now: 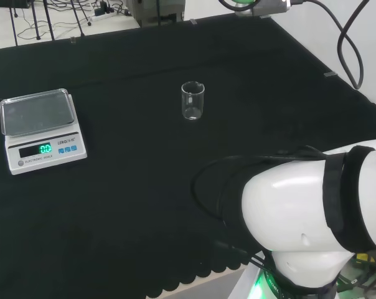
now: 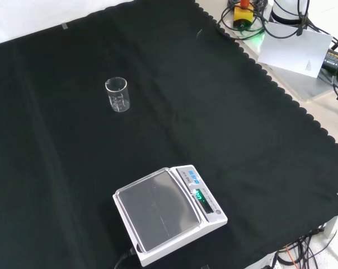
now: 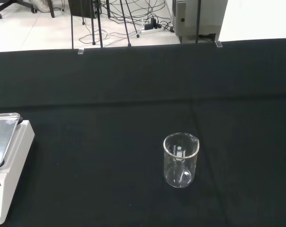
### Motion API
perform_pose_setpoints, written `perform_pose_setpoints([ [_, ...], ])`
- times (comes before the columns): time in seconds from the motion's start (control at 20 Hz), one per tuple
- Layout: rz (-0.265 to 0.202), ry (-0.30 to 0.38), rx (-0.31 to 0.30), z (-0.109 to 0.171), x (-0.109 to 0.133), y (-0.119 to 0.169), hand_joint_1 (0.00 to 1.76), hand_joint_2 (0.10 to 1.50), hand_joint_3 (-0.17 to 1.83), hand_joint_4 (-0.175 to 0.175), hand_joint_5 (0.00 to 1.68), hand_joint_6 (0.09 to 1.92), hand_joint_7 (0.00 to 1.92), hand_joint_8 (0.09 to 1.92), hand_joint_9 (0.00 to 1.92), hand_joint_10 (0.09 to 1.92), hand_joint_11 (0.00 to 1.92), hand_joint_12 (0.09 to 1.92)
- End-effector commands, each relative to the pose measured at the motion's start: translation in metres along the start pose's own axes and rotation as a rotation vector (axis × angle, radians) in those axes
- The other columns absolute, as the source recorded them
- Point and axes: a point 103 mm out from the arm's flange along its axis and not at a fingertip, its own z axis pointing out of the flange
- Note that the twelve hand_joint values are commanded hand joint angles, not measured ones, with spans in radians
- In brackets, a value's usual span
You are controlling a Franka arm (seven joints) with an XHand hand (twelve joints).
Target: Pick up the beaker.
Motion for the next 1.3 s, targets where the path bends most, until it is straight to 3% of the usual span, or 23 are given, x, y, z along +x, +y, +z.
perform_pose_setpoints([
  [0.05, 0.001, -0.007, -0.010, 0.000, 0.000, 0.000, 0.66, 0.57, 0.51, 0.013, 0.07, 0.13, 0.08, 0.67, 0.10, 0.81, 0.00, 1.20],
  [0.2, 0.009, -0.012, -0.018, 0.001, -0.001, -0.001, 0.65, 0.64, 0.38, 0.013, 0.10, 0.09, 0.07, 0.67, 0.06, 0.87, 0.00, 1.19],
  [0.5, 0.028, -0.011, -0.021, 0.019, -0.003, 0.009, 0.65, 0.66, 0.35, 0.013, 0.10, 0.09, 0.06, 0.68, 0.05, 0.88, 0.00, 1.18],
  [0.95, 0.010, 0.011, 0.034, 0.091, -0.040, 0.094, 0.66, 0.67, 0.32, 0.012, 0.10, 0.09, 0.06, 0.67, 0.06, 0.88, 0.00, 1.16],
  [1.15, 0.009, 0.037, 0.085, 0.124, -0.047, 0.131, 0.66, 0.67, 0.31, 0.011, 0.10, 0.09, 0.05, 0.67, 0.06, 0.88, 0.00, 1.16],
  [1.3, 0.008, 0.040, 0.088, 0.138, -0.053, 0.155, 0.67, 0.67, 0.31, 0.012, 0.09, 0.09, 0.03, 0.66, 0.06, 0.88, 0.00, 1.16],
])
